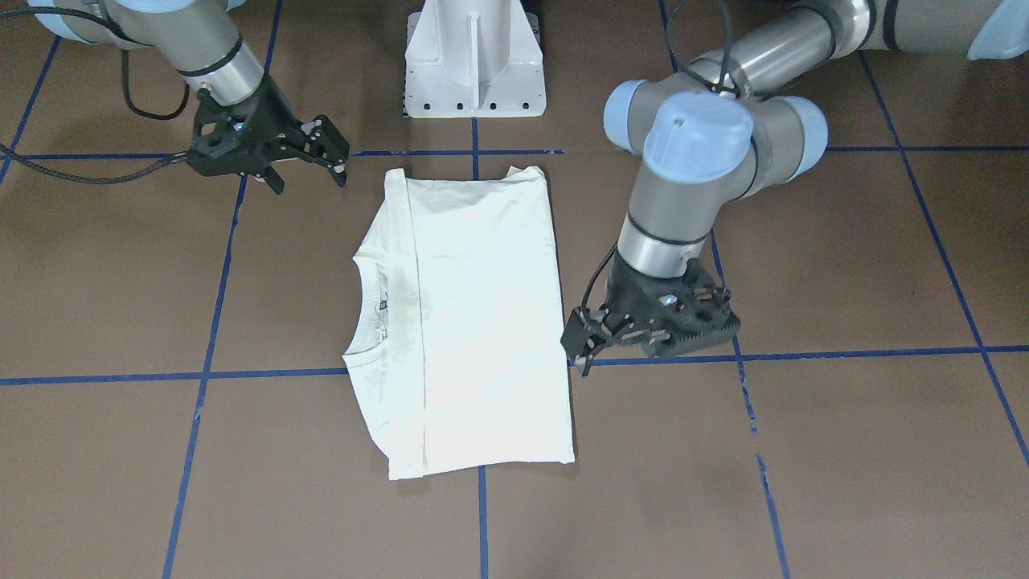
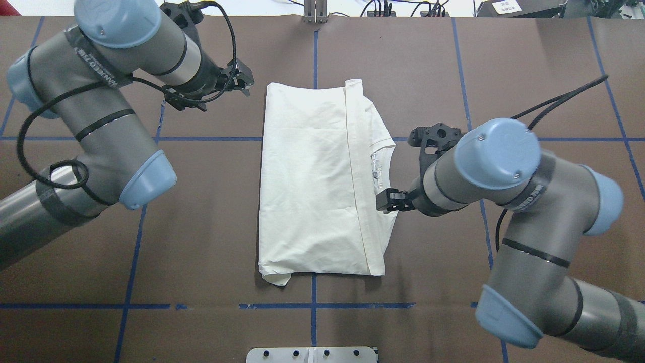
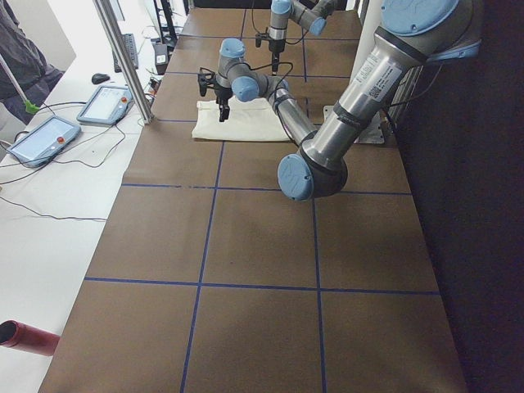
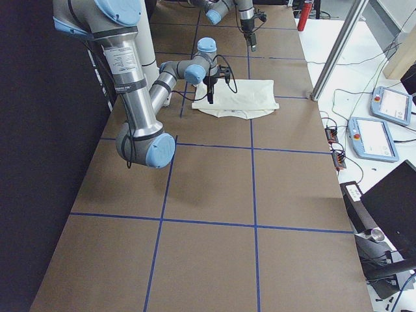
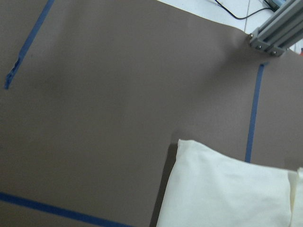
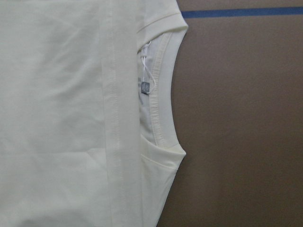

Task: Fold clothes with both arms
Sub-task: 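Move the right gripper to the shirt's collar edge while the left withdraws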

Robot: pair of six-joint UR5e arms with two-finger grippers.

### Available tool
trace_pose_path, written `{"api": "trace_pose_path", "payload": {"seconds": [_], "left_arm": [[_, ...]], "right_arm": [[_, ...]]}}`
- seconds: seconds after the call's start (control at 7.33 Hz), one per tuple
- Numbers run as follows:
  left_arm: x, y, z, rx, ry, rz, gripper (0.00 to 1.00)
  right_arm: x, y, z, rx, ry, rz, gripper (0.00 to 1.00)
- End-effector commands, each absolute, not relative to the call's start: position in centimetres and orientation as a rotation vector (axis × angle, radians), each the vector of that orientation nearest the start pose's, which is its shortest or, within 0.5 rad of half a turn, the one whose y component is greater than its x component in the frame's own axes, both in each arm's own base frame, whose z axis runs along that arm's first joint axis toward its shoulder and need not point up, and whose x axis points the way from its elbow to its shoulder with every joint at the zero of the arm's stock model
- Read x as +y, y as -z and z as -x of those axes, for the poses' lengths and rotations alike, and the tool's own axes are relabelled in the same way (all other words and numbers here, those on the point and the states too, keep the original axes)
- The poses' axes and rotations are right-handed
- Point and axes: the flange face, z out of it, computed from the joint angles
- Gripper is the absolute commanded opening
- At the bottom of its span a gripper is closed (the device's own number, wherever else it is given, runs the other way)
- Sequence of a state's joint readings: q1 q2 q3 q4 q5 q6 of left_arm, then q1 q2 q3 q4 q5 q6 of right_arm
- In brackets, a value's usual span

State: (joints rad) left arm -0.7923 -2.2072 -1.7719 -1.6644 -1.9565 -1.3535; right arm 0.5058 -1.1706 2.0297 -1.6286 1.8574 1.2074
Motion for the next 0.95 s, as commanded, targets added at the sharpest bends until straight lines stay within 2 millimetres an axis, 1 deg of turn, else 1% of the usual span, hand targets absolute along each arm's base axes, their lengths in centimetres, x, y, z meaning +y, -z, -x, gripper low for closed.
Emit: {"api": "trace_pose_path", "payload": {"seconds": [0.0,0.14,0.27,0.41,0.55,0.82], "left_arm": [[-46.2,-16.4,-37.9,0.997,0.276,-0.090,1.00],[-44.4,-17.9,-37.5,0.992,0.262,-0.078,1.00],[-44.3,-18.4,-37.4,0.987,0.264,-0.077,1.00],[-44.2,-18.4,-37.5,0.986,0.263,-0.075,1.00],[-44.2,-18.4,-37.5,0.987,0.262,-0.076,1.00],[-44.2,-18.4,-37.6,0.987,0.260,-0.072,1.00]], "right_arm": [[-33.4,-24.9,51.8,-0.734,0.057,-0.084,1.00],[-32.4,-25.9,53.5,-0.686,0.073,-0.074,1.00],[-32.2,-26.3,56.4,-0.647,0.085,-0.085,1.00],[-32.3,-26.1,57.0,-0.645,0.088,-0.076,1.00],[-32.0,-27.0,57.3,-0.628,0.093,-0.067,1.00],[-32.0,-27.9,57.4,-0.587,0.091,-0.052,1.00]]}}
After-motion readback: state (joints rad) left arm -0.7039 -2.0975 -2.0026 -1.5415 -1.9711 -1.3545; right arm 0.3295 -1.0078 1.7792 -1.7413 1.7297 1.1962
